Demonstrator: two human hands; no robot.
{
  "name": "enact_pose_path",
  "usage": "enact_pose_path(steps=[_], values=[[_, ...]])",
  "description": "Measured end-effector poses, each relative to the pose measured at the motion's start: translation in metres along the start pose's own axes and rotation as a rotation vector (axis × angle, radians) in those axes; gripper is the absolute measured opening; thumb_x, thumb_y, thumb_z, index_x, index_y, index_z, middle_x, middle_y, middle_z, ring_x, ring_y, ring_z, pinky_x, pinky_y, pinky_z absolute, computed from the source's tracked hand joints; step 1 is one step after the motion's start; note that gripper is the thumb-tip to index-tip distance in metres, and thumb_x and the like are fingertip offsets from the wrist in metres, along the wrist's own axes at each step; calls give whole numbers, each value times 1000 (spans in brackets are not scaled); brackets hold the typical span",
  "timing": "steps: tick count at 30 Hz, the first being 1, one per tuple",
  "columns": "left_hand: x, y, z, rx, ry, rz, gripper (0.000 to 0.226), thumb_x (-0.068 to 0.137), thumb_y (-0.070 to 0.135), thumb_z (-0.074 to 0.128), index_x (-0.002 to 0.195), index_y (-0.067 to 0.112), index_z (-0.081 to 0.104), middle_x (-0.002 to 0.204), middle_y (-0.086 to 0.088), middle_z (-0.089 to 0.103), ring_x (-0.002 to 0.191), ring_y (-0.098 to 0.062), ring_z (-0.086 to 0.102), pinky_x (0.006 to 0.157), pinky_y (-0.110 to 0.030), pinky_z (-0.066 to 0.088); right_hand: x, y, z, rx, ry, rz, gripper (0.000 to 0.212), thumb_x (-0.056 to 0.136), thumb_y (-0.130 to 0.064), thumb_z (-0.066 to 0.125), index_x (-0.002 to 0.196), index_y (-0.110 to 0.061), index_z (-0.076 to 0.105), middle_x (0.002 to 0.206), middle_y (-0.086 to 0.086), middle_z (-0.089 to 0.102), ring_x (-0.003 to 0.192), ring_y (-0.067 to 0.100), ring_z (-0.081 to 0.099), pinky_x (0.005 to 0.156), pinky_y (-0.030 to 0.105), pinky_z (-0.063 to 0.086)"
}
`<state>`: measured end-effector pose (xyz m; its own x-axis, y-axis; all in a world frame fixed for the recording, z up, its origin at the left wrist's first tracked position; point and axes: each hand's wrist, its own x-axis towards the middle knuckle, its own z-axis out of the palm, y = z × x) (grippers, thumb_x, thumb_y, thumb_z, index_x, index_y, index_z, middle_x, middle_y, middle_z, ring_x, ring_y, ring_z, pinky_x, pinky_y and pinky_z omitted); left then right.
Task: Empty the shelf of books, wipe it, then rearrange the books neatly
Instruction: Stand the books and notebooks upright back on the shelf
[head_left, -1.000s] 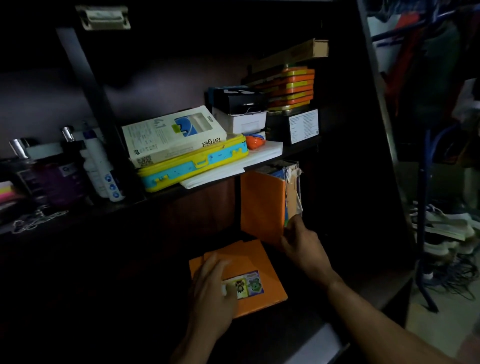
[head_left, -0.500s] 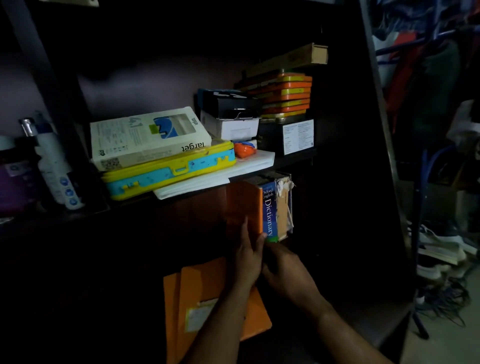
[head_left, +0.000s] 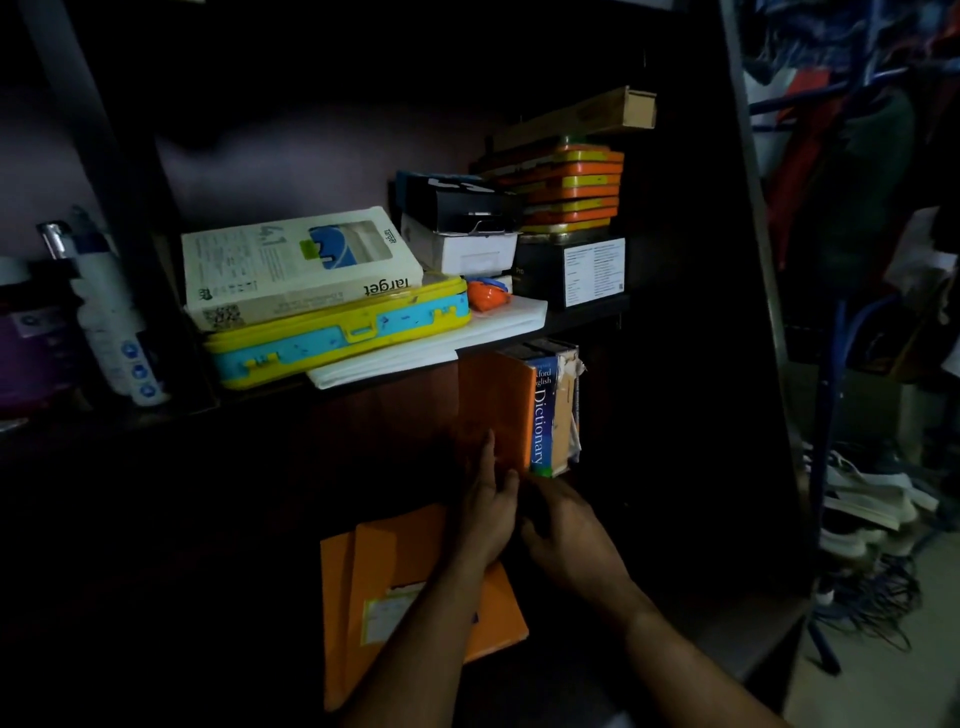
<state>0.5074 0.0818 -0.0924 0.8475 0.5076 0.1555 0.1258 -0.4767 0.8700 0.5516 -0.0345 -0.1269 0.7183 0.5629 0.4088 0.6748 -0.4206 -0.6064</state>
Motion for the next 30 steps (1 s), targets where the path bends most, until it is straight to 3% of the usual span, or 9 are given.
enact_pose_path(steps=[4, 10, 14, 18, 20, 23, 26, 28, 30], values=[[-1, -7, -4, -119, 93, -9, 53, 102, 6, 44, 146, 36, 40, 138, 3, 50, 115, -13, 51, 77, -20, 40, 1, 1, 1, 20, -22, 25, 53, 96, -27, 61, 143, -37, 41, 141, -12, 48, 127, 3, 46, 94, 15, 39], [-7, 2, -26, -86, -98, 8, 44, 104, 8, 45, 137, 35, 53, 139, 11, 53, 124, -9, 51, 88, -19, 45, -1, -4, -1, 74, -28, 27, 51, 95, -26, 63, 140, -37, 43, 126, -22, 47, 104, -8, 49, 72, 6, 40], [-28, -2, -70, 306, -41, 145, 38, 104, 19, 50, 139, 31, 53, 144, 5, 51, 134, -15, 46, 104, -26, 36, -5, -7, -6, 75, 23, 32, 58, 93, -26, 66, 144, -36, 40, 136, -15, 50, 118, -1, 49, 88, 16, 46], [-82, -45, -109, 600, -61, 19, 56, 96, 53, 55, 144, 26, 48, 151, 2, 43, 137, -18, 42, 101, -21, 31, -14, -19, -6, -294, -216, -278, 53, 96, -23, 57, 146, -31, 42, 147, -5, 41, 132, 16, 42, 105, 35, 43], [-102, -60, -116, 553, -48, 8, 63, 91, 62, 50, 144, 28, 48, 153, 4, 41, 139, -17, 41, 108, -24, 32, -16, -25, -5, -399, -302, -377, 54, 98, -24, 52, 149, -36, 39, 155, -7, 35, 139, 19, 37, 106, 38, 41], [-100, -69, -115, 502, -51, 27, 50, 101, 40, 54, 149, 30, 42, 155, 7, 37, 143, -16, 35, 113, -25, 29, -22, -28, -4, -424, -352, -415, 57, 100, -27, 49, 152, -43, 33, 163, -11, 24, 149, 16, 23, 111, 40, 34], [-90, -72, -111, 510, -72, 103, 53, 101, 40, 55, 151, 29, 42, 160, 10, 30, 149, -14, 27, 118, -24, 22, -29, -29, -9, -477, -356, -414, 50, 104, -39, 43, 152, -45, 31, 163, -14, 24, 151, 16, 17, 114, 42, 27], [-82, -69, -111, 450, -35, 92, 56, 100, 49, 54, 151, 31, 41, 160, 8, 30, 148, -16, 28, 118, -28, 22, -34, -32, -13, -459, -254, -390, 44, 103, -47, 38, 147, -44, 40, 158, -12, 36, 144, 19, 31, 107, 42, 32], [-81, -64, -115, 269, 5, 7, 64, 94, 69, 45, 147, 34, 47, 151, 6, 44, 139, -20, 43, 116, -36, 33, -39, -34, -13, -430, -98, -396, 41, 100, -48, 36, 137, -39, 50, 142, -8, 54, 121, 22, 51, 92, 42, 46]])
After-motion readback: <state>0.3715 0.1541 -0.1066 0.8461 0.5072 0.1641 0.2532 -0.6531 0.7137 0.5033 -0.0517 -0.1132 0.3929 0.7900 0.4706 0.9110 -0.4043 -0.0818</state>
